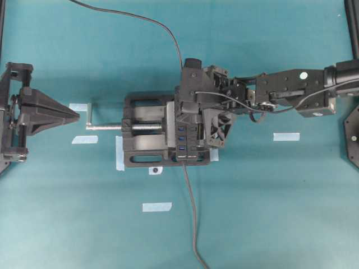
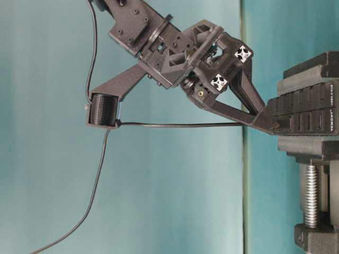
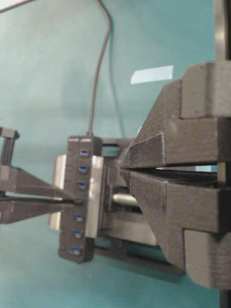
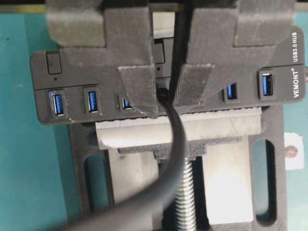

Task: Insert the USB into the center port of the fixed hub
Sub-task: 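Push the plug into the center port with the right gripper, then open the right gripper to release the inserted plug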

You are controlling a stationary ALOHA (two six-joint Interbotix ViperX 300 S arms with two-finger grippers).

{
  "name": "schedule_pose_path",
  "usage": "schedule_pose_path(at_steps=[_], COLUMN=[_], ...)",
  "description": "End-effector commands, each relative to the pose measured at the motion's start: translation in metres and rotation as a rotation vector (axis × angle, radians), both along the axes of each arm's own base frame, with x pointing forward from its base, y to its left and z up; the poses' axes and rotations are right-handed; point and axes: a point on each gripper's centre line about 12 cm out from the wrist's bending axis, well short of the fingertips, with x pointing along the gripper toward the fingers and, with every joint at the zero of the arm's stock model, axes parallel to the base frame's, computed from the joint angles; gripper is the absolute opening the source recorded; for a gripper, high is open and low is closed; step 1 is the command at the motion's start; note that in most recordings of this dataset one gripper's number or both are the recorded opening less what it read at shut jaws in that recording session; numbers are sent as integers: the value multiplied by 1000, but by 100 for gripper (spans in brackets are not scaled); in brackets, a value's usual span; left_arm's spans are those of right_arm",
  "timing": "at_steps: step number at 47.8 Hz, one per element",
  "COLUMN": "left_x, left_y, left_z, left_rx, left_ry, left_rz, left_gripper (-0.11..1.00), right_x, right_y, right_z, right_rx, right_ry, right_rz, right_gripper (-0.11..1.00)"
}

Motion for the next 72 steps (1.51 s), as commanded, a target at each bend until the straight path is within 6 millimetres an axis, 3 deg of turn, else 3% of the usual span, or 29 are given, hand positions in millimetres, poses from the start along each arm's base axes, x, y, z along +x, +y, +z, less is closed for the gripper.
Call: schedule_pose_path(at_steps=[1,27,49,55,72], left_x=[3,3,2,3,3], left_y=[0,0,0,0,0], left_z=[6,6,10,11,12], left_rx=[0,0,1,1,0], left_ry=[-18,-18,-37,-46,-49], left_rz=[2,2,2,2,2], left_gripper=[0,0,0,0,0], right_x=[-4,-4,5,6,9], right_y=[2,3,0,0,-1], right_z=[-12,-13,11,15,26], right_rx=[15,15,3,-3,-9], right_ry=[56,62,-76,-95,-150], right_rz=[-5,-4,-11,-7,-8], right_gripper=[7,7,10,17,63])
